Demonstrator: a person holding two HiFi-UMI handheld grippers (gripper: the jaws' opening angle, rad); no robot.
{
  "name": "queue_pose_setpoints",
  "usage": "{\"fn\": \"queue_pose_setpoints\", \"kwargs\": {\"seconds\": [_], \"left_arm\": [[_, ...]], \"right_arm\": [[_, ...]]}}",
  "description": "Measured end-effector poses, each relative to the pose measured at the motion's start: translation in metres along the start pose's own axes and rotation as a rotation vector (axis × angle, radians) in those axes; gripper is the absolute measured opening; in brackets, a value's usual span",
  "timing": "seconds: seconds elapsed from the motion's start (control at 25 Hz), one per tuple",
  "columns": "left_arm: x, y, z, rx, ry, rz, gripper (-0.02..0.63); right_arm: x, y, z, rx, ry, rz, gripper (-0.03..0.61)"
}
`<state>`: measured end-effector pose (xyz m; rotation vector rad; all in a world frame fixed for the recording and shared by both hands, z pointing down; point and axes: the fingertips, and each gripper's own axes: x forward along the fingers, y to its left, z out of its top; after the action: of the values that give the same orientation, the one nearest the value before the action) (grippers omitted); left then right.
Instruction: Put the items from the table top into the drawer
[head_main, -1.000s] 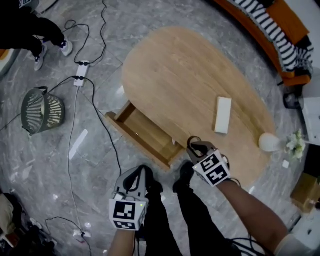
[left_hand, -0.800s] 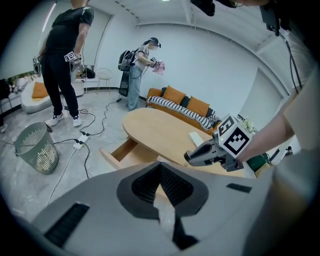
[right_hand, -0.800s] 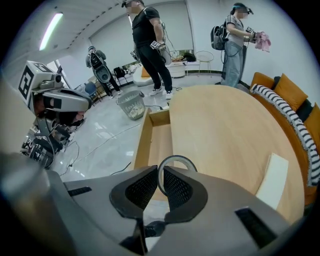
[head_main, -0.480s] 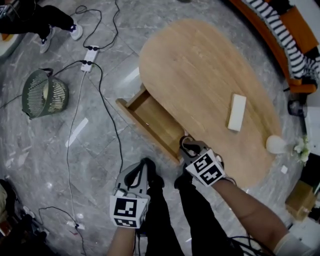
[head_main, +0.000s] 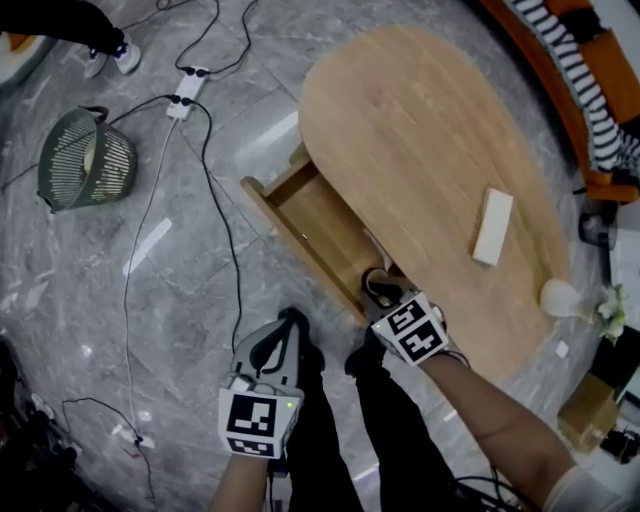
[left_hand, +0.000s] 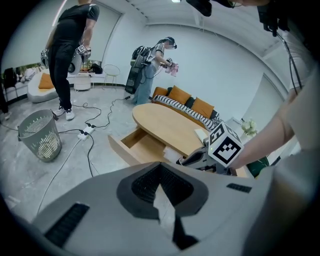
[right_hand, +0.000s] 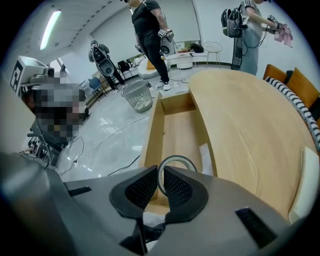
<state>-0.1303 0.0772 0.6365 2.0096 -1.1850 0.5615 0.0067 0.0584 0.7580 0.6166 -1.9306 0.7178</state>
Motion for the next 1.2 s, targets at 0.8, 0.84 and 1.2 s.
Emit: {"fn": "queue_pose_setpoints", "kwargs": {"seconds": [0.8, 0.84, 1.2], "left_arm": [[-0.001, -0.006, -0.015, 0.001, 0.005, -0.004, 0.0], [-0.001, -0.008, -0.016, 0.003, 0.005, -0.006, 0.0], [-0.004, -0.027, -0.012, 0.002, 0.011, -0.03, 0.0]], "right_arm": [[-0.001, 0.0, -0.008, 0.029, -0.016, 0.017, 0.149], [-0.007, 0.0, -0.007, 0.023, -0.024, 0.022, 0.139], [-0.051, -0.003, 0.003, 0.012, -0.103, 0.036, 0.063]]}}
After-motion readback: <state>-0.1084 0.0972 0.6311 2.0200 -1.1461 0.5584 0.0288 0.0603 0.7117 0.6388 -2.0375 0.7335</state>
